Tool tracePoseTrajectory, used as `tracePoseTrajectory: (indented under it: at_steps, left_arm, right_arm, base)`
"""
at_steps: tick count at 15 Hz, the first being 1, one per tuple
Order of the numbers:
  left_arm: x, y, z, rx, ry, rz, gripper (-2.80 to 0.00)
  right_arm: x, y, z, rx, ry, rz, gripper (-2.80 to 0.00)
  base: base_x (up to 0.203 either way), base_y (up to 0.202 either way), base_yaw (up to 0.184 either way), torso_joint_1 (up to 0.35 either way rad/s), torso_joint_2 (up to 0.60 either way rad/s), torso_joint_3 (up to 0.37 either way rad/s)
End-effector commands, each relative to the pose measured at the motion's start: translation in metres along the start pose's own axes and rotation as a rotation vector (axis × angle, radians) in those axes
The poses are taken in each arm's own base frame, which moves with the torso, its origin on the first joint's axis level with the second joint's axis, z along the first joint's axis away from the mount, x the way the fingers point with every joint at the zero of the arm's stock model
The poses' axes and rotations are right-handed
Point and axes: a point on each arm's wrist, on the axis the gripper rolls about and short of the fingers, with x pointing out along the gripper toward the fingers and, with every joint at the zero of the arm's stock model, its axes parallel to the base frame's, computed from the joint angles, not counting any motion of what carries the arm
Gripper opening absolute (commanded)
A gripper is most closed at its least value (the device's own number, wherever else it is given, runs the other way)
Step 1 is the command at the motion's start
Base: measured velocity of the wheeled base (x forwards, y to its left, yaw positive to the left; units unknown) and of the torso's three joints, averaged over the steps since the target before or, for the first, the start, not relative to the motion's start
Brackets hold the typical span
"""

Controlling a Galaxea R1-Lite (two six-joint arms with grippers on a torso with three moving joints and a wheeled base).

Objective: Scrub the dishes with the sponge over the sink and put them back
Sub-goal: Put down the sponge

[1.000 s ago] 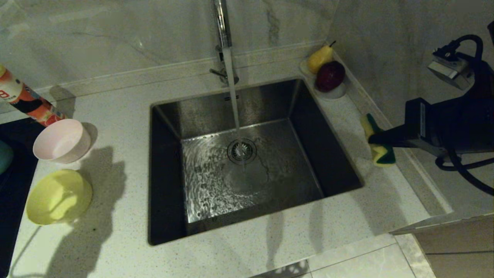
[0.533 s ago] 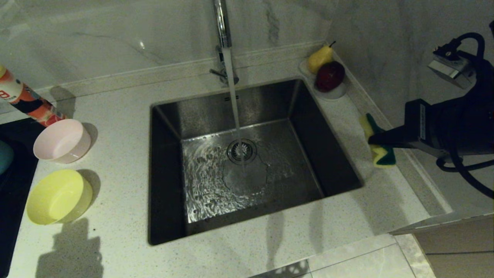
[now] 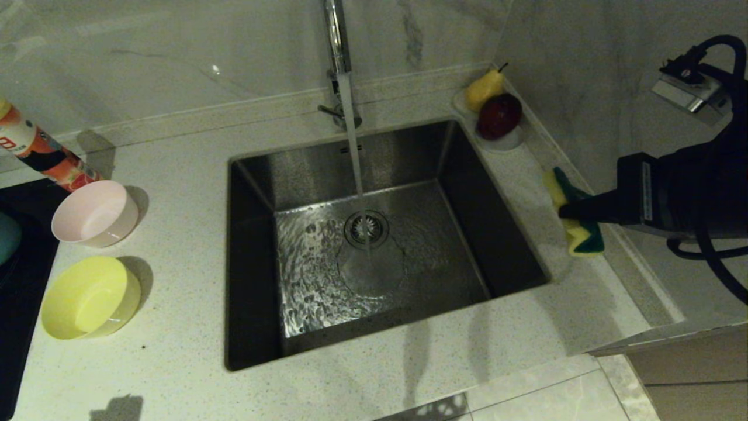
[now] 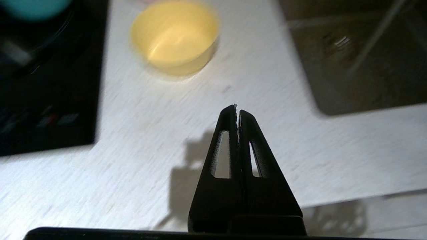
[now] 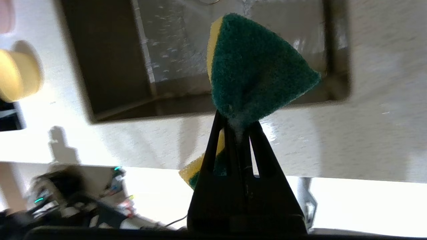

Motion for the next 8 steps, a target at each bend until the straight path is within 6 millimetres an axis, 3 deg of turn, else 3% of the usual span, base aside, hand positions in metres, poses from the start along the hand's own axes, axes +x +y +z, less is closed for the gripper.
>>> tracePoseTrajectory:
  at_steps: [1,8]
  left_arm:
    - [0.002,-0.003,-0.015,0.015,0.034,-0.107,-2.80]
    - [0.003,-0.003,-0.015,-0.001,0.027,-0.109,-2.80]
  right_arm:
    - [0.002,0.002,-0.002,-0.010,-0.006,-0.023,-2.80]
    - [0.010,-0.008,-0.020,-0.159,0.031,-0.145,-2.80]
  base:
    - [0.000,0.000,0.000,0.000,0.00,0.000]
    - [0.000,0.000,0.000,0.000,0.00,0.000]
